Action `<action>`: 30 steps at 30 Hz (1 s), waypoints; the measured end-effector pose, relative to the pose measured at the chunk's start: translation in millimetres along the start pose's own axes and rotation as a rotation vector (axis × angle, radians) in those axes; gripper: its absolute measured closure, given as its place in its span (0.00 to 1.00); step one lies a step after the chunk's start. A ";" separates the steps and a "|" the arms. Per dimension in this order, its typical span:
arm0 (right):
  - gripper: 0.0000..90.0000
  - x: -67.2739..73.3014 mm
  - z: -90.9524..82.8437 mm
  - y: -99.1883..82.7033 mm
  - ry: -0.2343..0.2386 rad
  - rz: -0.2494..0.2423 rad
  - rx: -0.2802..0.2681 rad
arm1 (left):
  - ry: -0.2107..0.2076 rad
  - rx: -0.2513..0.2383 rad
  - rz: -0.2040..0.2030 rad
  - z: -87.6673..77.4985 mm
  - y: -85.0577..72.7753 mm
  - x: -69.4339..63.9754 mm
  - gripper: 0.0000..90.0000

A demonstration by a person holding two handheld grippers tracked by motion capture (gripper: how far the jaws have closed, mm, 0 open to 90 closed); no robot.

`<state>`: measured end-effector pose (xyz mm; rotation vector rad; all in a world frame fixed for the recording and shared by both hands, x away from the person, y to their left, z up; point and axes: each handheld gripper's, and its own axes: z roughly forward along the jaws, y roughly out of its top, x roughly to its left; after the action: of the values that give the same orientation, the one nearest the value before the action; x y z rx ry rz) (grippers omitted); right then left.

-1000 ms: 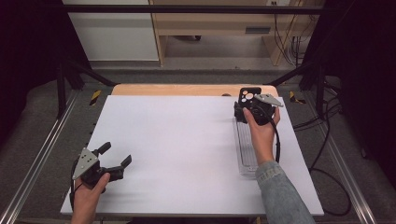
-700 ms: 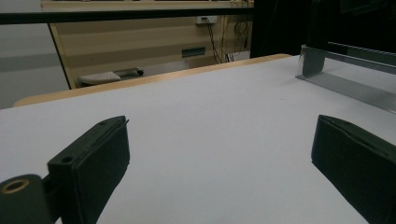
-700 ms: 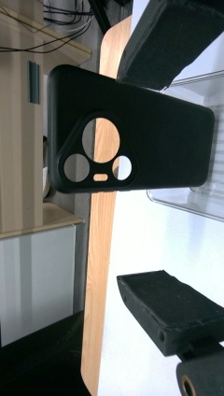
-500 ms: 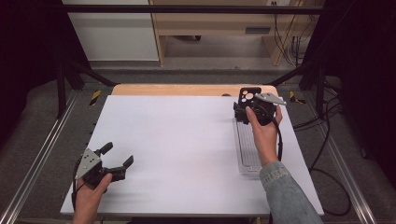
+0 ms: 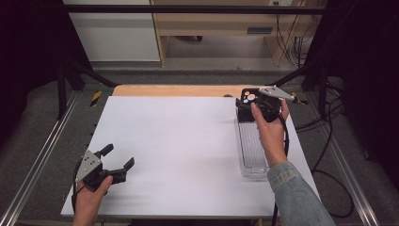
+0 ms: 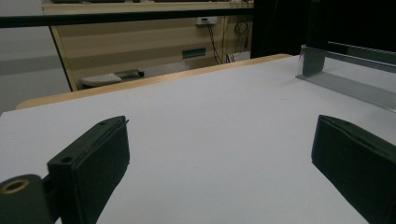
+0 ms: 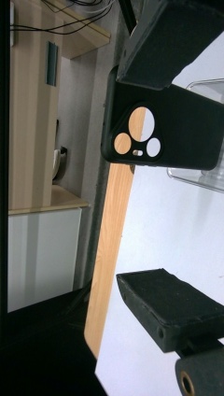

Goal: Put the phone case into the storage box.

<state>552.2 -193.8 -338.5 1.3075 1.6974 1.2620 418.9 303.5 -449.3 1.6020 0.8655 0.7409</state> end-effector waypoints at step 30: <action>0.06 -16.1 -45.7 11.5 0.027 -0.027 -0.170 | -0.010 -0.001 0.001 -2.4 0.8 -1.0 0.05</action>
<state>519.9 -222.4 -313.5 1.1696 1.5825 1.3811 416.5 303.8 -448.0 1.6045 0.8572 0.7338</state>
